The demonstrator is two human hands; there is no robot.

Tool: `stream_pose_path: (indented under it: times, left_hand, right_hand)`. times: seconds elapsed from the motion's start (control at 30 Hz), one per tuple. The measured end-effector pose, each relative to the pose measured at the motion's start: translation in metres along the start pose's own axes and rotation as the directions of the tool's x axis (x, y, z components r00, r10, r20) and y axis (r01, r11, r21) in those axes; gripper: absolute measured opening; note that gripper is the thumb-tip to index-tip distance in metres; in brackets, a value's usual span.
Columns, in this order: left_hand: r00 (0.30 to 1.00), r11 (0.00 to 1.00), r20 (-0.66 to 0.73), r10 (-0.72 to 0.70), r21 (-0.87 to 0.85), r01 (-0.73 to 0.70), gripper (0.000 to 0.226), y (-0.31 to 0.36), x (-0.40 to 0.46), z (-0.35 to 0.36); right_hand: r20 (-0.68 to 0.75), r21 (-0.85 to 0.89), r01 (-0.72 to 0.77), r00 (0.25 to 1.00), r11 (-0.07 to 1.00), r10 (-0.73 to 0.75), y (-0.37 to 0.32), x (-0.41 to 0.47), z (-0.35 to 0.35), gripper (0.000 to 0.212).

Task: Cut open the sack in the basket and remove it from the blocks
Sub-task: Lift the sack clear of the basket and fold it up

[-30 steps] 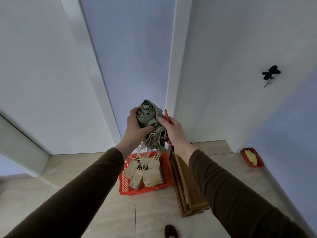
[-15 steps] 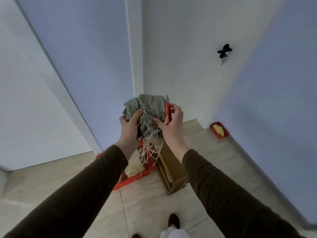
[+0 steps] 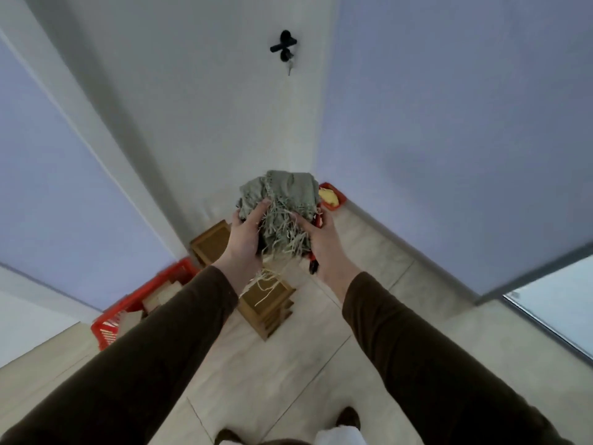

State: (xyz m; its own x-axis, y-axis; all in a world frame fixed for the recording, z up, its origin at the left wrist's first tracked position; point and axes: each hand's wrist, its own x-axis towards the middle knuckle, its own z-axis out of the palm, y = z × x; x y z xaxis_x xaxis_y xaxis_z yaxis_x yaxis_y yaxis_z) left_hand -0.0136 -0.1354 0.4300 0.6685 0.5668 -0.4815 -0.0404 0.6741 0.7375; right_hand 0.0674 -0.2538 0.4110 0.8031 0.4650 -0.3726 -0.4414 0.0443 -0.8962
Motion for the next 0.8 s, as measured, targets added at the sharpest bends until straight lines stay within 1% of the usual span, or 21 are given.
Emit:
stream_pose_path:
  times: [0.17, 0.33, 0.5, 0.63, 0.8]
  left_hand:
    - [0.994, 0.991, 0.046, -0.098, 0.098, 0.093, 0.069, -0.071, 0.011, 0.088]
    - [0.984, 0.978, 0.074, -0.165, 0.139, 0.153, 0.065, -0.126, 0.025, 0.163]
    - [0.979, 0.965, 0.079, -0.188, 0.201, 0.169, 0.066, -0.156, 0.045, 0.21]
    - [0.969, 0.947, 0.114, -0.22, 0.264, 0.184, 0.07, -0.172, 0.079, 0.242]
    - [0.949, 0.928, 0.176, -0.26, 0.317, 0.195, 0.062, -0.191, 0.13, 0.28]
  right_hand:
    - [-0.11, 0.051, -0.035, 0.993, 0.998, 0.04, -0.02, 0.011, -0.107, 0.059]
    - [-0.191, 0.023, -0.039, 0.981, 0.999, 0.042, -0.038, 0.028, -0.19, 0.053]
    - [-0.24, 0.062, -0.049, 0.969, 0.997, 0.062, -0.049, 0.05, -0.242, 0.057]
    - [-0.288, 0.101, -0.055, 0.954, 0.993, 0.082, -0.055, 0.081, -0.268, 0.063]
    - [-0.366, 0.153, -0.037, 0.926, 0.988, 0.091, -0.066, 0.125, -0.297, 0.063]
